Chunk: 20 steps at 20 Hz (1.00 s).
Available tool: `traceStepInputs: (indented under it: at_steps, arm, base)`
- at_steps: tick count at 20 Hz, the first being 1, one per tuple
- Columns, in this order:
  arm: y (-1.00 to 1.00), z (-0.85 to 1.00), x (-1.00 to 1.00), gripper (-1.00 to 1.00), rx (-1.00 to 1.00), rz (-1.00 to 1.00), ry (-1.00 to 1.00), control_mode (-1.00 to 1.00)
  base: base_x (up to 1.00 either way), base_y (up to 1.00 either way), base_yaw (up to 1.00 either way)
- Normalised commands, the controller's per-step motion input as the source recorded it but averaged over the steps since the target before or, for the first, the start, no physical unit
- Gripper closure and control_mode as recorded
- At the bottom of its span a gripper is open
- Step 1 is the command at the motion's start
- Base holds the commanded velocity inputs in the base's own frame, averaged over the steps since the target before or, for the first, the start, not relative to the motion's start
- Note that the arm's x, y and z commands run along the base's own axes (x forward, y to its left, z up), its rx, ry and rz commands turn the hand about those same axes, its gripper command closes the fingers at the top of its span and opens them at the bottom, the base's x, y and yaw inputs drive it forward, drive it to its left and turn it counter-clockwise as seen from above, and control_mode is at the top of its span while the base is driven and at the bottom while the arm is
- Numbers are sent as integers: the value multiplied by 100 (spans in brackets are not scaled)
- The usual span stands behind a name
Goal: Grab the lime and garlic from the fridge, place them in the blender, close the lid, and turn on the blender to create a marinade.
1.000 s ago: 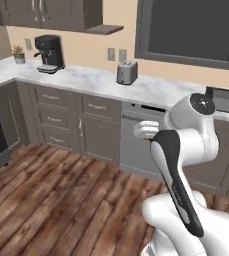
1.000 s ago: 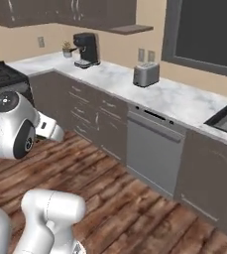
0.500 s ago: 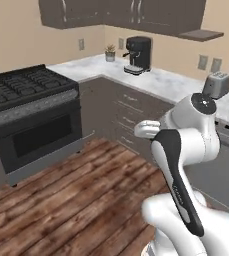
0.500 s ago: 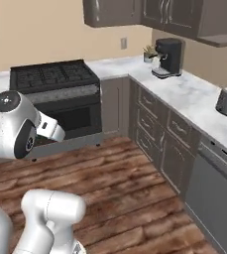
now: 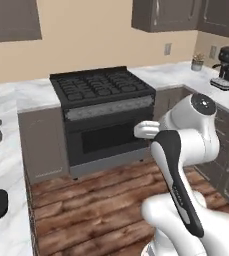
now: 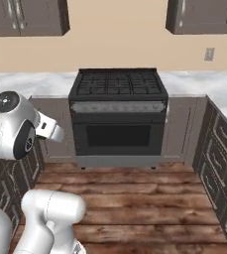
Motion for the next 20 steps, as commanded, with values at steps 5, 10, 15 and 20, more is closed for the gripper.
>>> traceStepInputs:
  at_steps: [5,10,15,20]
  arm:
    - [0,0,0,100,0,0,0,100]
    - [0,0,0,100,0,0,0,100]
    - [0,0,0,100,0,0,0,100]
    - [0,0,0,100,0,0,0,100]
  base:
    - [100,-38,47]
    - [100,-25,59]
    - [88,-21,76]
    - [78,-24,79]
